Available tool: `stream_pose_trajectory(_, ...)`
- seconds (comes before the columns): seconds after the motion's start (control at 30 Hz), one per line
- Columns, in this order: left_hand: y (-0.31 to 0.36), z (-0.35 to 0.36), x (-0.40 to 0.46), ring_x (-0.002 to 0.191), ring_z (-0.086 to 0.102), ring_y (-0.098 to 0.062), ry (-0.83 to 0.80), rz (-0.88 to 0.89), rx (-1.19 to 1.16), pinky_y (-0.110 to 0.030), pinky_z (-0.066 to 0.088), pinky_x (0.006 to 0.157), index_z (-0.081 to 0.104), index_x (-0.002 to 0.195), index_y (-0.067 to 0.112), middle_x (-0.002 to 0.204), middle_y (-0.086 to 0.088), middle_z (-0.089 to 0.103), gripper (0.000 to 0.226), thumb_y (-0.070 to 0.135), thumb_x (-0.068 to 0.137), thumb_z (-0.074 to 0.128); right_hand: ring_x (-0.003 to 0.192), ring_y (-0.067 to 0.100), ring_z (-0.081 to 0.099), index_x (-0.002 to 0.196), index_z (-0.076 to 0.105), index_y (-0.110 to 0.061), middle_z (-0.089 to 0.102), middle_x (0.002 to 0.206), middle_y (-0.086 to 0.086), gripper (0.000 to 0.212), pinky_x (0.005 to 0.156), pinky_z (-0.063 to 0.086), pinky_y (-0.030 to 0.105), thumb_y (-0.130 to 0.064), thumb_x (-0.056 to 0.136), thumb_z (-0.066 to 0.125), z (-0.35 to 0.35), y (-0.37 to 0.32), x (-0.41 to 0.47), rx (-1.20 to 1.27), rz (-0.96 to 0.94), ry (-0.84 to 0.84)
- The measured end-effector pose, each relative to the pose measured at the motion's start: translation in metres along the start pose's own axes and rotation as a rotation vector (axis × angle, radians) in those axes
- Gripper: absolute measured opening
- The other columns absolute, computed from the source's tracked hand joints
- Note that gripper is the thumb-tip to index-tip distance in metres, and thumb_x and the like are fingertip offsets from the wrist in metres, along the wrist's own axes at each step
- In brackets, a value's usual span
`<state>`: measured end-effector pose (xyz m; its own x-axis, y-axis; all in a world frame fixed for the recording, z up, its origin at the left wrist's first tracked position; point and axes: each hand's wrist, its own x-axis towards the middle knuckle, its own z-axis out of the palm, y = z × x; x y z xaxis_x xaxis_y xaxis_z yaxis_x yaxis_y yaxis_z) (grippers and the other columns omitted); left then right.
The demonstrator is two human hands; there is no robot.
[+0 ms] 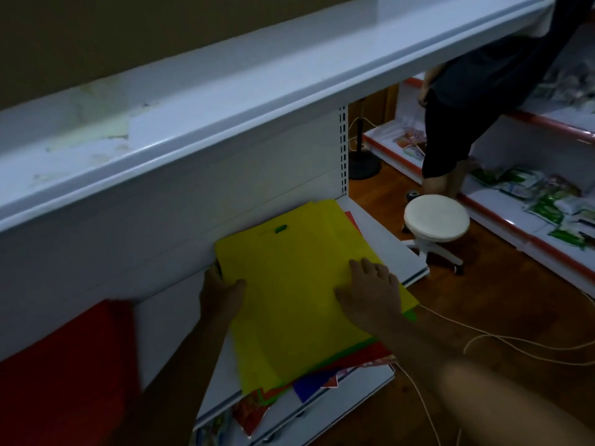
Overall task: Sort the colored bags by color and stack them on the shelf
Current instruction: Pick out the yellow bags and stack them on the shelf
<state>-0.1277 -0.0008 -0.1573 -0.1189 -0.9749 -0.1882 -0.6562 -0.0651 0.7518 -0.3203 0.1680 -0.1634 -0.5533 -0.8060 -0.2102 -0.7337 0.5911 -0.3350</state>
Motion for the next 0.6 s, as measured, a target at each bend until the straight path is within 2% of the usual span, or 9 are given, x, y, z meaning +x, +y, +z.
stream_pose_trajectory(0.17,-0.008,-0.007,-0.002,0.116,0.054,-0.037,0.018,-0.049,-0.013,-0.041,0.045,0.087,0.04,0.14,0.006,0.136,-0.016,0.051,0.063,0.013,0.085,0.069,0.143,0.03,0.022,0.151,0.024,-0.019,0.029,0.154,0.004,0.061,0.115,0.025,0.046,-0.044,0.099,0.045,0.001,-0.008,0.0,0.096,-0.062,0.015)
stream_pose_trajectory(0.33,-0.011,-0.015,0.0,0.108,0.058,-0.039,0.061,-0.12,-0.177,-0.049,0.05,0.087,0.04,0.14,0.005,0.13,-0.019,0.055,0.074,0.013,0.077,0.078,0.139,0.03,0.028,0.148,0.029,-0.019,0.033,0.151,0.006,0.057,0.11,0.032,0.046,-0.032,0.098,0.052,0.002,-0.005,0.003,0.142,-0.079,0.018)
stream_pose_trajectory(0.47,-0.014,-0.02,0.0,0.093,0.065,-0.037,-0.031,-0.146,-0.263,-0.057,0.052,0.085,0.064,0.114,0.002,0.111,-0.022,0.066,0.041,0.01,0.076,0.078,0.137,0.032,0.029,0.146,0.034,-0.016,0.031,0.151,0.007,0.057,0.102,0.04,0.045,-0.019,0.094,0.057,0.002,-0.004,0.003,0.282,-0.08,-0.024)
stream_pose_trajectory(0.6,-0.017,-0.024,-0.005,0.091,0.064,-0.036,-0.04,-0.13,-0.257,-0.056,0.053,0.084,0.066,0.111,0.003,0.107,-0.022,0.067,0.034,0.007,0.078,0.075,0.132,0.031,0.034,0.143,0.041,-0.016,0.04,0.145,0.007,0.055,0.098,0.042,0.046,-0.02,0.091,0.06,0.002,-0.004,0.006,0.326,-0.055,-0.03)
